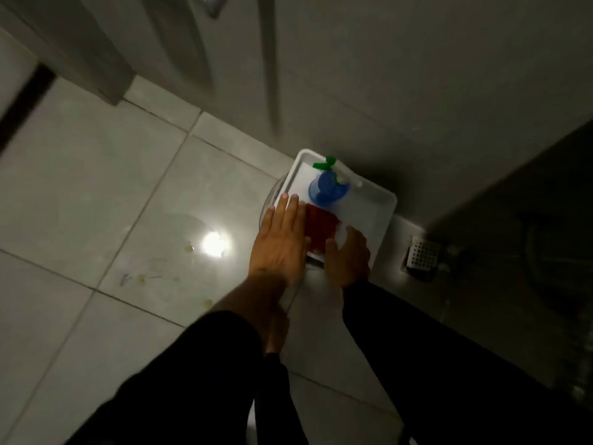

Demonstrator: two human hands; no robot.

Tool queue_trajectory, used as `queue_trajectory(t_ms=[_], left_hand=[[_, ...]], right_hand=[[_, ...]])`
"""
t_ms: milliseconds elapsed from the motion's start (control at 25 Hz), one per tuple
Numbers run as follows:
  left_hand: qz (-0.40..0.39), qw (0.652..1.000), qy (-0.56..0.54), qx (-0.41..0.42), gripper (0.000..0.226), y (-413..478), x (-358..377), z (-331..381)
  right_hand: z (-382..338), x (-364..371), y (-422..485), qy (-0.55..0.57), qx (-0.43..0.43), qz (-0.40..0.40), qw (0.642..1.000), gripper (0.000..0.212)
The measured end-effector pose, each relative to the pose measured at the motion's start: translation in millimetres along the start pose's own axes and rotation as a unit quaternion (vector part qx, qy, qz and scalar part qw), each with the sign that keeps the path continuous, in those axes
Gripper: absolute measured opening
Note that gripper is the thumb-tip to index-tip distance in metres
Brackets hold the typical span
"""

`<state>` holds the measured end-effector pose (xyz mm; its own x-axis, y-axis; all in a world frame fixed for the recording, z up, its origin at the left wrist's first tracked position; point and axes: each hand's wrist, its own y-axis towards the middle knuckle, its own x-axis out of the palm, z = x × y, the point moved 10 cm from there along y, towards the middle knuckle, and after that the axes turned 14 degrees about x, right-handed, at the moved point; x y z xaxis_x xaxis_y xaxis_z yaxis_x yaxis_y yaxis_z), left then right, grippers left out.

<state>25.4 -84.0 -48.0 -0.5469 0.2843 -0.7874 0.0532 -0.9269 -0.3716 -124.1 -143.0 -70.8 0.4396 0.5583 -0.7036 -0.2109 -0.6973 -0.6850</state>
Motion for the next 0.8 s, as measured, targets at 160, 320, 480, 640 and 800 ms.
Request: queue_trajectory(t_ms=[160,320,480,640,800], left_hand=[[-0.010,0.997,-0.012,-0.075,0.067,62.5,45.8,-36.9],[-0.045,0.983,-0.061,-0.167,0.048,78.9,84.8,-46.1],[0.029,0.944,-0.250,-0.212,0.042,76.9,87.3,-50.4],[0.157,0.879,-0.394,-0.215,0.038,35.4,48.3,-60.1],[0.239,0.789,-0.528,-0.204,0.035,-29.4,16.3,-87.7]], right_hand=[[2.0,48.2,82.4,0.049,0.067,-0.043,0.996,0.066],[14.2,78.3,115.2,0.138,0.108,-0.068,0.982,0.068],[23.2,73.6,116.9,0.267,0.113,-0.069,0.954,0.028],[3.4,64.9,68.4,0.333,0.100,-0.196,0.917,0.046],[-52.3,70.4,-23.2,0.325,0.023,-0.346,0.880,0.050]])
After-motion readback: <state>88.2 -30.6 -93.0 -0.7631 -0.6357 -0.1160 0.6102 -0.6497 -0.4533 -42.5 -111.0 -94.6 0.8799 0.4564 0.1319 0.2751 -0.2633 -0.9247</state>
